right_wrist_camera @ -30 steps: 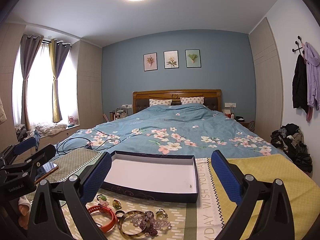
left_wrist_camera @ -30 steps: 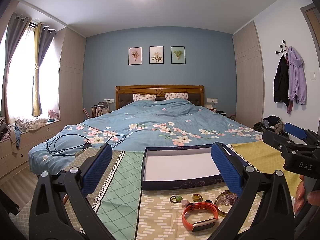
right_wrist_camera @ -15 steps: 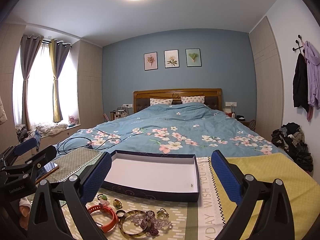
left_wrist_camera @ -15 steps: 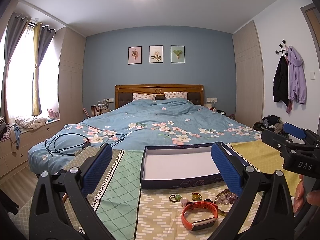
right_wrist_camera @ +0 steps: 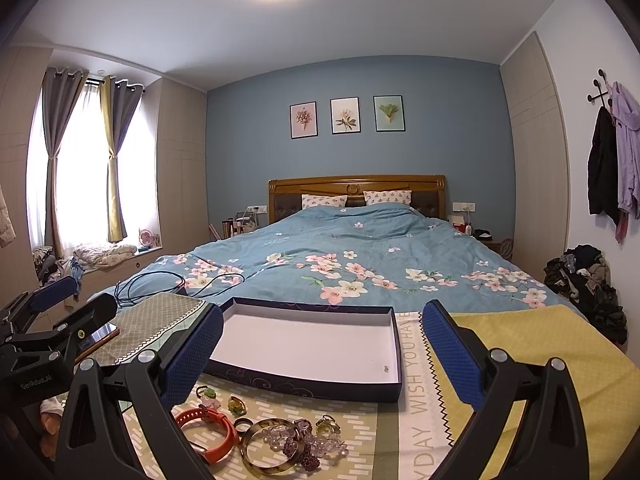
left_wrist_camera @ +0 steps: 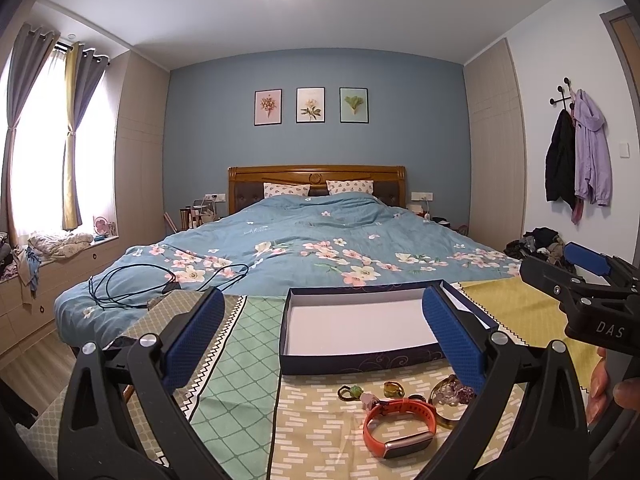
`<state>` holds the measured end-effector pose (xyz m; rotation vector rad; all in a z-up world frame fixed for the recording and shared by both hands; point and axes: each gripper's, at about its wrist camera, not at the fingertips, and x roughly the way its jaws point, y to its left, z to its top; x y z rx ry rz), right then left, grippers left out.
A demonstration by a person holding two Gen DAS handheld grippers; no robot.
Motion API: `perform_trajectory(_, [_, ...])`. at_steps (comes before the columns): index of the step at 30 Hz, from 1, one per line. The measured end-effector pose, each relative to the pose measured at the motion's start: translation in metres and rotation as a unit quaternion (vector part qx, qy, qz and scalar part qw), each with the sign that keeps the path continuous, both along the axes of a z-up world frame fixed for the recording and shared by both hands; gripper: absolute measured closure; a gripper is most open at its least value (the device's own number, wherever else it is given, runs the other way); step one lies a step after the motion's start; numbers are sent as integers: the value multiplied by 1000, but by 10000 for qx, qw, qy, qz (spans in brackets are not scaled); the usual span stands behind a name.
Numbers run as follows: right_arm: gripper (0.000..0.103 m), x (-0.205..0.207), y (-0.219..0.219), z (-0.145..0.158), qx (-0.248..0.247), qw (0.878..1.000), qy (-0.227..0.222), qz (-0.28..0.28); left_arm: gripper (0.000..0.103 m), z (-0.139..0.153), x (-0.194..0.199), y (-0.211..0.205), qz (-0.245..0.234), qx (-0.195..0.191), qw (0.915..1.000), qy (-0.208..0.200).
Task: Organize jewelry
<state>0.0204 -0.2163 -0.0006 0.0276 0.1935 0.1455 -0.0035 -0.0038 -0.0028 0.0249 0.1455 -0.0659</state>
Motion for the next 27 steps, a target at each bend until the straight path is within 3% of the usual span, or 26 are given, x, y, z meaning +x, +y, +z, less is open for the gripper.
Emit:
perform_trajectory(10, [7, 3, 1, -8, -92, 9996, 251, 115, 5, -9, 12, -2, -278, 137, 9989, 350])
perform_trajectory(14, [7, 12, 0, -15, -160, 9972, 667, 311, 5, -21, 24, -8, -460, 354, 9957, 727])
perform_trajectory(18, [7, 25, 2, -33, -240, 9882, 1383, 605, 5, -35, 38, -10, -735, 349, 9896, 1182])
perform_trajectory(20, [12, 30, 3, -42, -158, 9823, 1690, 787, 5, -44, 46, -10, -971, 301, 9843, 1440])
perform_trajectory(23, [29, 38, 3, -59, 2, 9688, 2224, 1093, 9, -56, 56, -9, -1166, 319, 9780, 1701])
perform_trajectory(25, [44, 40, 6, -66, 52, 9617, 2471, 1183, 18, -64, 62, -12, -1254, 378, 9733, 1885])
perform_trajectory(27, [51, 41, 8, -72, 95, 9563, 2647, 1235, 23, -71, 69, -14, -1375, 352, 9677, 2083])
